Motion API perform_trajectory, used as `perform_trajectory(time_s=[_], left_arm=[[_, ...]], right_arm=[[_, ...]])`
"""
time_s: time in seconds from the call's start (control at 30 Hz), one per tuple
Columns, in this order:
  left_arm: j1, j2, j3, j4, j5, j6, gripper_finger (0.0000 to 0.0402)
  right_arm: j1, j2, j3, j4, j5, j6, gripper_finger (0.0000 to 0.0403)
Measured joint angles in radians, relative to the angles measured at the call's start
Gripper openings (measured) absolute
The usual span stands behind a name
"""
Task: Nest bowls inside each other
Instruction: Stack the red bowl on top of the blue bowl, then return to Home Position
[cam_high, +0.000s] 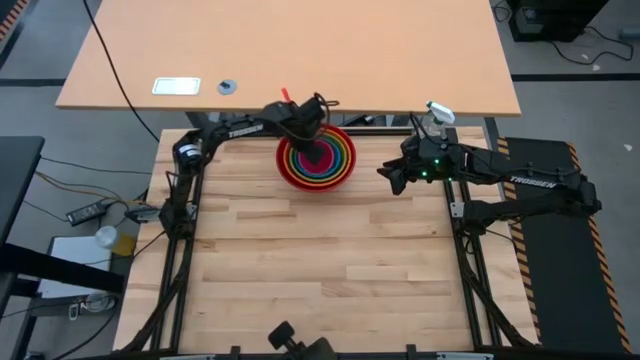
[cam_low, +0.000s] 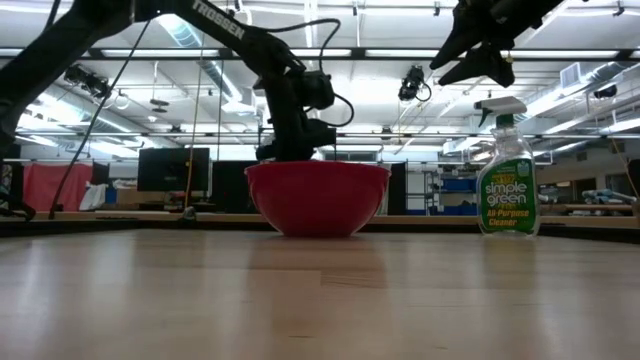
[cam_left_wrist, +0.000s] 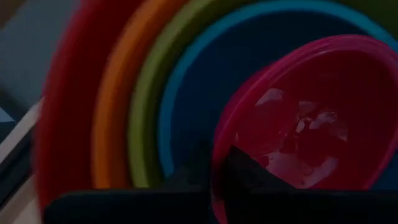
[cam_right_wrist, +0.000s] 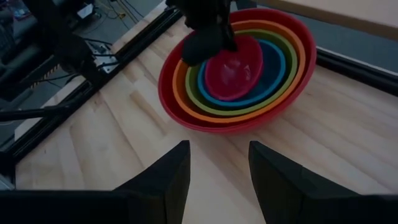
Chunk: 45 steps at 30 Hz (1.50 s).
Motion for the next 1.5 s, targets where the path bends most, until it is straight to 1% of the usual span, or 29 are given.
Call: perform_trajectory(time_s=[0.07, 0.13, 0.33, 0.43, 0.53, 0.6, 0.7, 0.8, 0.93, 1.07, 1.17, 1.3, 1.5], left_arm=[[-0.011, 0.003, 0.000, -0.002, -0.011, 0.010, 0.0025], [-0.022, 0.002, 0.000, 0.006, -0.026, 0.027, 0.0042], [-0.044, -0.002, 0.000, -0.011, -0.038, 0.043, 0.0140], [-0.057, -0.022, 0.000, -0.047, -0.016, 0.054, 0.0179], [-0.080, -0.081, -0.012, -0.020, -0.022, 0.086, 0.0195], [-0.090, -0.146, -0.056, 0.039, -0.021, 0.110, 0.0197], [-0.092, -0.269, -0.181, 0.174, -0.009, 0.135, 0.0196], [-0.091, -0.422, -0.368, 0.352, 0.018, 0.133, 0.0195], [-0.097, -0.637, -0.641, 0.588, 0.043, 0.066, 0.0195], [-0.111, -0.842, -0.870, 0.771, 0.045, -0.019, 0.0195], [-0.127, -0.984, -1.010, 0.883, 0.047, -0.072, 0.0195], [-0.140, -1.142, -1.171, 1.005, 0.050, -0.158, 0.0195], [-0.138, -1.321, -1.364, 1.104, 0.047, -0.299, 0.0194]], right_arm=[[0.000, 0.000, 0.000, 0.004, 0.000, -0.011, 0.0170], [0.000, 0.000, 0.000, 0.021, 0.000, -0.018, 0.0170], [-0.016, 0.000, 0.000, 0.072, 0.001, -0.030, 0.0170], [-0.036, -0.006, -0.001, 0.073, 0.002, -0.049, 0.0170], [-0.064, -0.056, -0.032, 0.098, 0.003, -0.059, 0.0170], [-0.078, -0.111, -0.069, 0.111, 0.014, -0.067, 0.0170], [-0.091, -0.215, -0.152, 0.120, 0.022, -0.059, 0.0170], [-0.098, -0.323, -0.253, 0.181, 0.021, -0.032, 0.0170], [-0.108, -0.443, -0.393, 0.318, -0.010, 0.010, 0.0170], [-0.126, -0.551, -0.492, 0.384, -0.026, 0.044, 0.0170], [-0.144, -0.635, -0.548, 0.395, -0.027, 0.054, 0.0170], [-0.171, -0.742, -0.610, 0.396, -0.027, 0.075, 0.0169], [-0.187, -0.884, -0.709, 0.415, -0.044, 0.149, 0.0164]])
